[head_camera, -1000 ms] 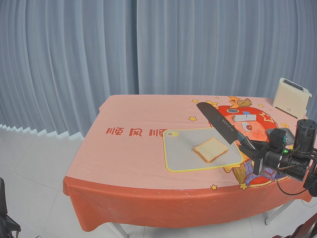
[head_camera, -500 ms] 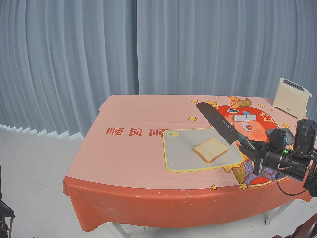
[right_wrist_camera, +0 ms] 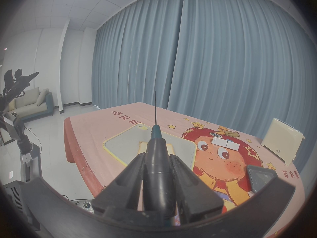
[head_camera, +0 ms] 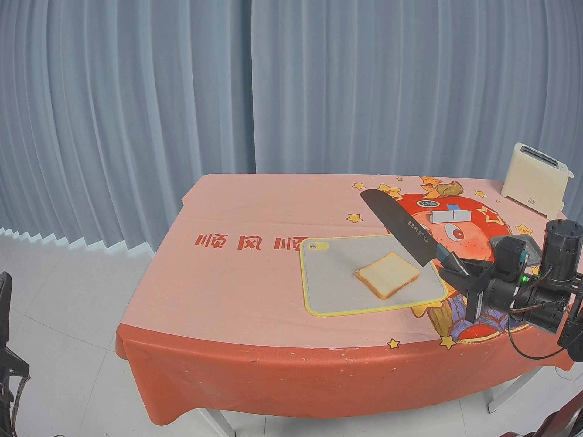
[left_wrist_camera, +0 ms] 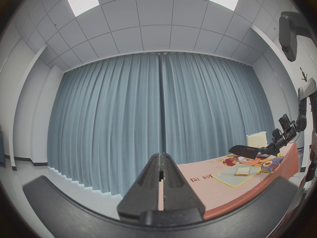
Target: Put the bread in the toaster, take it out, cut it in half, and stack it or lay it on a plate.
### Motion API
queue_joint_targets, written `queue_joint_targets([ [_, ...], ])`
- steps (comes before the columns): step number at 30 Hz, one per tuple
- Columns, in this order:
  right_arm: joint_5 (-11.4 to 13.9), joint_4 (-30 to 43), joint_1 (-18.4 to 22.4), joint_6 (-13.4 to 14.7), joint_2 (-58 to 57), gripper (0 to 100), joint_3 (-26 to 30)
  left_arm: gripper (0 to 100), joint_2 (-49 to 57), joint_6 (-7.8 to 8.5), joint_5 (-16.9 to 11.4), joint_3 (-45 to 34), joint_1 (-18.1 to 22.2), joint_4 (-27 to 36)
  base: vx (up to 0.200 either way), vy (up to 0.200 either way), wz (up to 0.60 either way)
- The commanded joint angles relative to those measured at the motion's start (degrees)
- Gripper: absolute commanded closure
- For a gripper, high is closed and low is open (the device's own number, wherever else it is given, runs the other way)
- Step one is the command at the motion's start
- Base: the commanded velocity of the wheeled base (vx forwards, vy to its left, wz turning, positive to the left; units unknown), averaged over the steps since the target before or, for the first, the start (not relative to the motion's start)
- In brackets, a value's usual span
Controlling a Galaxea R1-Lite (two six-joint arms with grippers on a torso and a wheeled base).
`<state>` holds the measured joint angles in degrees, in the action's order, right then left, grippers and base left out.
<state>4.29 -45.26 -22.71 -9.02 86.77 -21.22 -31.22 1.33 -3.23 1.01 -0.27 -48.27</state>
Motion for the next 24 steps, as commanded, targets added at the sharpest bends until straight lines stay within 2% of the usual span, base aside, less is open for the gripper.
queue_joint_targets([
  [1, 0.02, 0.0, -0.05, -0.03, 0.15, 100, 0.04, 100, -4.46, -0.01, -0.29, -0.66, -0.08, -1.82, 0.0, 0.0, 0.0],
  [5, 0.02, 0.0, 0.04, 0.06, 0.15, 100, -0.05, 100, -6.31, 0.08, -2.04, 0.57, -0.61, -2.0, 0.0, 0.0, 0.0],
  [14, 0.02, 0.0, 0.04, 0.06, 0.77, 100, -0.22, 100, -12.29, -0.63, -4.59, 7.07, -5.44, -0.86, 0.0, 0.0, 0.0],
  [16, 0.02, 0.0, 0.04, 0.06, 1.38, 100, -0.31, 100, -13.69, -0.8, -6.79, 8.74, -6.24, -0.59, 0.0, 0.0, 0.0],
  [18, 0.02, -0.09, 0.04, 0.06, 1.47, 100, -0.31, 100, -13.78, -0.71, -7.05, 8.92, -6.24, -0.59, 0.0, 0.0, 0.0],
  [19, 0.02, -0.18, -0.23, 0.06, 2.08, 100, -0.13, 100, -16.15, -0.8, -13.82, 14.02, -6.24, 2.04, 0.0, 0.0, 0.0],
  [21, -0.07, -0.18, -0.49, 0.14, 1.82, 100, -0.05, 100, -18.09, -0.8, -16.28, 18.32, -6.15, 5.56, 0.0, 0.0, 0.0],
  [22, -0.07, -0.18, -0.4, 0.14, 1.82, 100, -0.05, 100, -18.26, -0.8, -16.46, 18.76, -6.15, 5.82, 0.0, 0.0, 0.0],
  [23, -0.07, -0.18, -0.4, 0.23, 1.47, 100, -0.05, 100, -21.6, -0.8, -17.16, 25.09, -6.15, 11.54, 0.0, 0.0, 0.0],
  [24, 0.02, -0.18, -0.49, 0.32, 1.38, 100, -0.05, 100, -23.18, -0.8, -17.42, 28.34, -6.15, 14.0, 0.0, 0.0, 0.0],
])
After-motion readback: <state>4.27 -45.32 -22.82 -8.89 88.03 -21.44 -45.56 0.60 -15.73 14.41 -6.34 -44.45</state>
